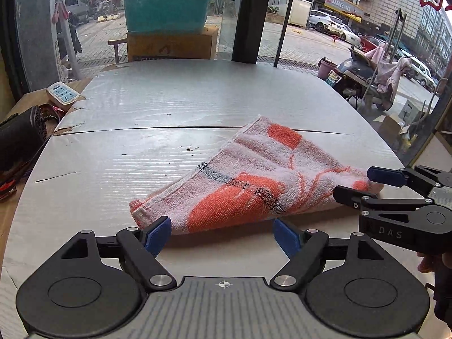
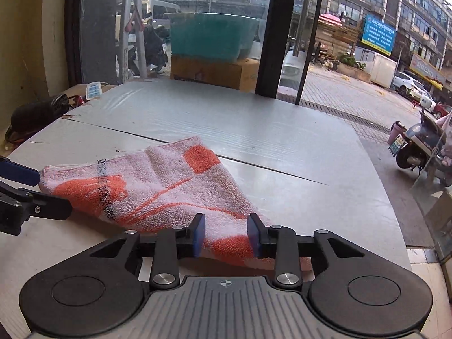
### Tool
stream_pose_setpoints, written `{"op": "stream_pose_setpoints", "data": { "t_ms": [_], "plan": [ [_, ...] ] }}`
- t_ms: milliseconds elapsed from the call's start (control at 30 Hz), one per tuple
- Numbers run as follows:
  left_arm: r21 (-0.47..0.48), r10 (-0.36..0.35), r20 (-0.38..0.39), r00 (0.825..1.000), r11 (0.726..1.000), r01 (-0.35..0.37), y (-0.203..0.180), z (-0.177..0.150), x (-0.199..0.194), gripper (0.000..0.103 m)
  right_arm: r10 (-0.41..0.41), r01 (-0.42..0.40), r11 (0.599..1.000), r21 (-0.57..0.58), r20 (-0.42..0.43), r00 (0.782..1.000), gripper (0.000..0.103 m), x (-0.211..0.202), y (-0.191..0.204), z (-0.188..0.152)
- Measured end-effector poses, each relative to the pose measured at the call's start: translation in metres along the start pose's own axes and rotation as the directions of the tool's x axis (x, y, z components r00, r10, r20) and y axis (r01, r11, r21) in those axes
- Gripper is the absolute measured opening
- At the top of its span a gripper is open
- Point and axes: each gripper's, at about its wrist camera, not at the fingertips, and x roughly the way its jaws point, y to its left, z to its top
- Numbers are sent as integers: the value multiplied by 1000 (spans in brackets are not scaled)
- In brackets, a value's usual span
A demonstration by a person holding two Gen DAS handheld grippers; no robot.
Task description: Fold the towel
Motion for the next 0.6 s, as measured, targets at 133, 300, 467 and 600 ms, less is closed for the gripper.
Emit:
{"op": "stream_pose_setpoints", "data": {
  "t_ms": [133, 300, 467, 600],
  "plan": [
    [8, 60, 44, 997, 998, -61, -13, -6, -16, 82, -3, 1, 999, 34, 70, 998, 103, -29, 12, -2],
    [6, 111, 88, 990, 994, -112, -24, -10, -33, 82, -91, 78, 991, 111, 114, 989, 103, -60, 20, 1],
    [-7, 167, 146, 975, 986, -167, -25, -15, -49, 82, -67, 48, 991, 128, 151, 986, 103, -85, 21, 2],
    [-33, 174, 148, 974, 985, -171, -22, -16, -54, 83, -47, 17, 985, 171, 174, 984, 103, -99, 17, 3]
  ]
}}
